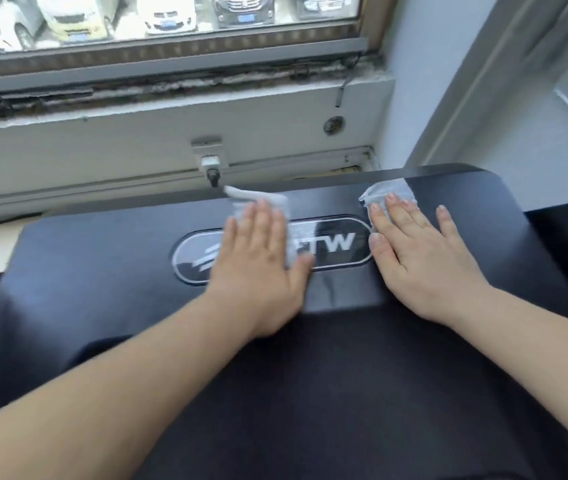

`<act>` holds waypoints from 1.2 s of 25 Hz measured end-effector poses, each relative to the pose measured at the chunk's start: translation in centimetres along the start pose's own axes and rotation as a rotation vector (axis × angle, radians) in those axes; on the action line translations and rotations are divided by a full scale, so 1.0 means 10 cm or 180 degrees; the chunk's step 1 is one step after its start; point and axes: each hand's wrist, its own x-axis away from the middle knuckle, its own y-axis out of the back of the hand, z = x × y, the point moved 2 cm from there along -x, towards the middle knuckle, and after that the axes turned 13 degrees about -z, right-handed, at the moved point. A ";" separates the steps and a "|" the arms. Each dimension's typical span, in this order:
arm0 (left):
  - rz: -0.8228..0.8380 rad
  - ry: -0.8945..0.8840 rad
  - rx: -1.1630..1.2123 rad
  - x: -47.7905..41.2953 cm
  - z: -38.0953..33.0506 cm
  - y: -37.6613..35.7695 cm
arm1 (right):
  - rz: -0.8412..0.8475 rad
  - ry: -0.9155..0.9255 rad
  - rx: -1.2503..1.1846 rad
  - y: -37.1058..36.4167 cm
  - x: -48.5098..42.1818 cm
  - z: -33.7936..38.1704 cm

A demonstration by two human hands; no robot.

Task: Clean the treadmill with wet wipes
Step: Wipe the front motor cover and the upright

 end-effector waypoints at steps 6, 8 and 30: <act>-0.0041 -0.0985 -0.0123 -0.57 -0.76 -0.01 | 0.0183 -0.0479 0.0003 0.18 -0.10 -0.73; 0.0145 -0.0557 -0.0090 -0.98 -0.82 0.01 | 0.0269 -0.0604 -0.0021 0.20 -0.24 -0.84; -0.0572 -0.0778 -0.0069 -1.03 -1.22 -0.20 | 0.0303 0.0279 0.0047 0.10 -0.96 -0.56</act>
